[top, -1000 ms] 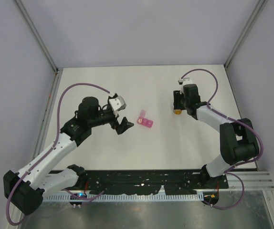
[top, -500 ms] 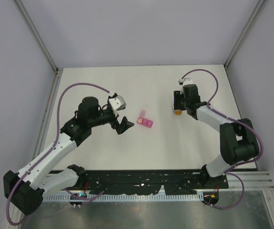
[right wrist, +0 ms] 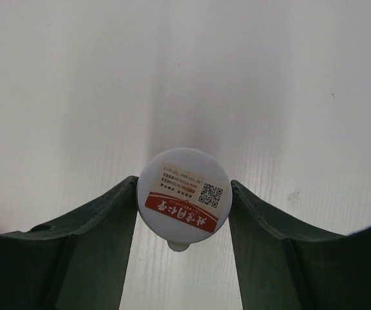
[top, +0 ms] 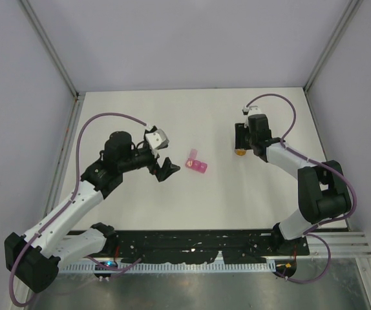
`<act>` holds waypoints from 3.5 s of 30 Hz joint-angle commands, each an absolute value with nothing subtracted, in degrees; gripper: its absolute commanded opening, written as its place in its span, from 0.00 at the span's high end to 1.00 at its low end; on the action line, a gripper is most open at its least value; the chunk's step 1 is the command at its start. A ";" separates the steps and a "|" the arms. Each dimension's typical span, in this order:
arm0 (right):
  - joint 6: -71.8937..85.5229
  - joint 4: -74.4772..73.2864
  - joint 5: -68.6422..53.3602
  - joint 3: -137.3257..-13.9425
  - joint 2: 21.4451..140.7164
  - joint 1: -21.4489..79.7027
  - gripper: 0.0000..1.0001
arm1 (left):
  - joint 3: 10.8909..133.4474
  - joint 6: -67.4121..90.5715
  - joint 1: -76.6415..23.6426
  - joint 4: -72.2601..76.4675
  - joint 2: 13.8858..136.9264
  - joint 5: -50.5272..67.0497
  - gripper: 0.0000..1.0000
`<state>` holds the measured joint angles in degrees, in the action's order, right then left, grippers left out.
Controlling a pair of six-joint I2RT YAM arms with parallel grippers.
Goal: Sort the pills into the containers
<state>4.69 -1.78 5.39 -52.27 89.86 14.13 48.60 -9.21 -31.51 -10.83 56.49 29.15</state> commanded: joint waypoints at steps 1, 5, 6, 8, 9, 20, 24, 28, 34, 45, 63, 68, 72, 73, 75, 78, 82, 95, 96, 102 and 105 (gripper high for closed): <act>5.27 -2.02 5.19 -52.03 87.71 14.06 0.38 | 48.52 -8.61 -31.03 -7.65 55.28 30.15 0.00; 5.19 -2.02 4.92 -51.77 87.45 14.06 0.35 | 48.34 -8.53 -30.85 -7.65 55.02 30.32 0.00; 5.19 -2.02 4.83 -51.77 87.45 14.06 0.35 | 48.34 -8.53 -30.76 -7.65 55.02 30.32 0.00; 5.19 -2.11 4.75 -51.68 87.36 14.06 0.34 | 48.25 -8.53 -30.76 -7.65 54.93 30.32 0.00; 5.10 -2.11 4.66 -51.51 87.19 14.06 0.34 | 48.25 -8.53 -30.67 -7.65 54.76 30.32 0.00; 5.10 -2.72 4.48 -52.03 84.91 14.06 0.30 | 47.90 -8.52 -30.23 -7.30 54.58 30.59 0.00; 5.36 -3.34 4.13 -52.91 84.03 14.06 0.28 | 47.81 -8.35 -30.15 -6.86 54.58 30.59 0.00; 5.45 -3.69 4.31 -53.44 83.50 14.06 0.27 | 48.08 -8.09 -30.15 -7.03 54.67 30.24 0.00; 5.10 -3.87 4.39 -54.05 82.79 14.06 0.26 | 48.25 -7.82 -29.88 -7.12 54.76 29.79 0.00; 4.57 -4.92 4.22 -55.99 80.42 13.97 0.24 | 48.25 -7.56 -29.62 -6.94 55.19 29.44 0.00; 1.85 -5.80 5.36 -57.75 73.92 14.06 0.22 | 48.08 -7.47 -29.53 -6.59 55.63 27.86 0.00; 0.26 -5.63 6.76 -56.87 69.18 14.15 0.20 | 47.90 -6.68 -29.44 -6.07 56.34 26.63 0.00; 0.26 -5.62 7.74 -55.38 65.93 13.97 0.11 | 47.55 -5.54 -29.18 -5.01 56.69 25.58 0.00; 0.26 -5.71 7.82 -55.28 65.40 13.97 0.10 | 47.55 -5.10 -29.09 -4.75 56.95 25.14 0.00; 0.26 -6.24 7.82 -55.02 63.73 13.97 0.02 | 47.81 -4.66 -29.00 -4.66 57.39 24.44 0.00; 0.18 -7.03 6.68 -54.49 62.23 13.89 0.05 | 48.08 -3.87 -28.57 -4.57 58.01 23.64 0.00; -1.40 -7.03 2.38 -53.53 60.30 13.97 0.05 | 48.08 -2.73 -27.95 -4.39 58.62 23.38 0.01; -7.82 -8.17 -18.54 -53.79 61.86 15.38 0.05 | 50.36 1.13 -25.93 -6.15 61.79 21.53 0.00; -8.87 -8.70 -18.98 -53.79 62.92 15.47 0.05 | 50.19 1.40 -25.58 -6.15 61.53 21.53 0.00; -15.81 -10.37 -17.50 -54.32 66.53 20.82 0.05 | 49.57 2.11 -23.03 -6.85 60.03 22.67 0.00; -19.41 -11.51 -14.34 -54.93 67.85 26.44 0.05 | 49.57 2.37 -21.62 -7.73 59.77 23.46 0.00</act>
<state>-13.08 -10.90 -16.62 -52.21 67.13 21.12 47.75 1.32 -23.31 -7.70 61.73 22.15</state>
